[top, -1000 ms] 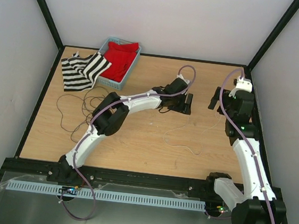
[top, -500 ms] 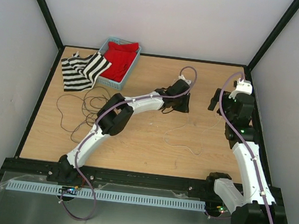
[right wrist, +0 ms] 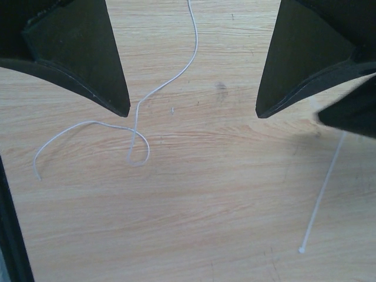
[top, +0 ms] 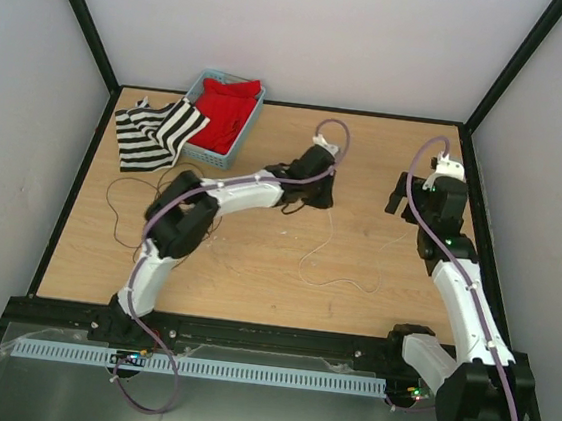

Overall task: Zip-tie the wires
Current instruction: Straighten the cable at the center of the board.

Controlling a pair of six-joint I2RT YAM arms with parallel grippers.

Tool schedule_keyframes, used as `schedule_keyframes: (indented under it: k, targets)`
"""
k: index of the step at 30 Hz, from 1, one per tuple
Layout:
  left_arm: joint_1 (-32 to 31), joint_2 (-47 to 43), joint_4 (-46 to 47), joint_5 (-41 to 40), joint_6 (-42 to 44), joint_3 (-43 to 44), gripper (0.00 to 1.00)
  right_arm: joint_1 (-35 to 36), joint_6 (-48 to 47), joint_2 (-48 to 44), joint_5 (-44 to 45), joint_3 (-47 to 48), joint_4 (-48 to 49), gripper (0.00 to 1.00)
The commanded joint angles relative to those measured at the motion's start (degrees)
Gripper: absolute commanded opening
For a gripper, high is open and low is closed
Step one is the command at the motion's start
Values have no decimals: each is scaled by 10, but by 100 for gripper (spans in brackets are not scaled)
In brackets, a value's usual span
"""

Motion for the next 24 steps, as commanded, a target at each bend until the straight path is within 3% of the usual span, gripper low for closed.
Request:
schedule_keyframes:
  k: [1, 13, 16, 24]
  targets:
    - [34, -144, 44, -36, 0, -99, 0, -2, 27, 13, 23, -11, 21, 99]
    - [85, -411, 46, -79, -74, -427, 0, -47, 46, 76, 90, 5, 31, 99]
    - [105, -463, 32, -69, -83, -482, 0, -82, 57, 94, 133, 0, 30, 99]
    - [117, -561, -21, -93, -76, -547, 0, -135, 116, 163, 137, -31, 62, 99]
